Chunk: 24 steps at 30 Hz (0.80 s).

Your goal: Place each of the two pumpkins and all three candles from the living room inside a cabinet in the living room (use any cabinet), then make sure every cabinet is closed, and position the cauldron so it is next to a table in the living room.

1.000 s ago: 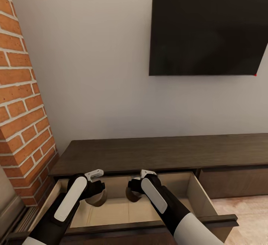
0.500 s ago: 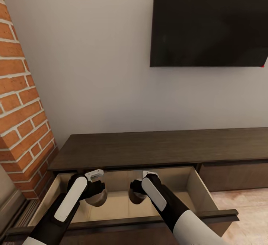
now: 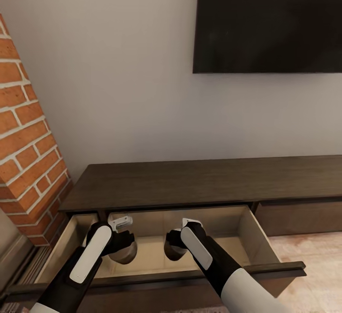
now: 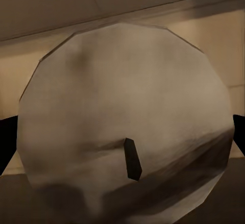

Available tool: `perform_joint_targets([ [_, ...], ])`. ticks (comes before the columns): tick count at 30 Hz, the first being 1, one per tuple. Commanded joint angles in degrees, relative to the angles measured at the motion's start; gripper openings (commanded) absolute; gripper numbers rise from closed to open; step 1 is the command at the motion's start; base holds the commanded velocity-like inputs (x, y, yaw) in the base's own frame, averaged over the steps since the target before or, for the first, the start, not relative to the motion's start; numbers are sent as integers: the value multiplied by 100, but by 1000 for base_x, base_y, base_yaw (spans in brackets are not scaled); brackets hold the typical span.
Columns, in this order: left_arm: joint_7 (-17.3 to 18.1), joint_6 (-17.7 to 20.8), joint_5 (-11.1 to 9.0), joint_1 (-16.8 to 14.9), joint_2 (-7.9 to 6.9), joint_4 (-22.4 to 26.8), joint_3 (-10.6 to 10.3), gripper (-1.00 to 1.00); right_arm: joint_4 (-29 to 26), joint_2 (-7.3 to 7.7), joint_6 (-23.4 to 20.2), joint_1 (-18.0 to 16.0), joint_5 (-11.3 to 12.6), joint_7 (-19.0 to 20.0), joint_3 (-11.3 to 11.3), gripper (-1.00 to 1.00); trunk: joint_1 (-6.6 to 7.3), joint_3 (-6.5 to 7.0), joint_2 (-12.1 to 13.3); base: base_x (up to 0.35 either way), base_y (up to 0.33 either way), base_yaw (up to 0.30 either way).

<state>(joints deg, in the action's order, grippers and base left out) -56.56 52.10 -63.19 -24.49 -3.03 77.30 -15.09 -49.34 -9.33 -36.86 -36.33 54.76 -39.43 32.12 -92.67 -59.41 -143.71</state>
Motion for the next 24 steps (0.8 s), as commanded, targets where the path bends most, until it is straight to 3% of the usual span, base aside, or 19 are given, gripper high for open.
perform_joint_targets([
  [1, -55, 2, -51, -4, -4, 5, -12, -100, -9, 2, 3, -6, 46, -57, 14, -100, -1, -28, -5, 0, 0, 0],
  [13, -55, 2, -52, -6, 3, 5, -12, -100, -11, 2, 3, -6, 44, -47, 14, -100, -32, -294, -21, 0, 0, 0],
  [24, -52, 2, -51, -3, 4, 13, -12, -100, -14, 2, 3, -6, 44, -48, 14, -100, -32, -294, -21, 4, 0, 0],
])
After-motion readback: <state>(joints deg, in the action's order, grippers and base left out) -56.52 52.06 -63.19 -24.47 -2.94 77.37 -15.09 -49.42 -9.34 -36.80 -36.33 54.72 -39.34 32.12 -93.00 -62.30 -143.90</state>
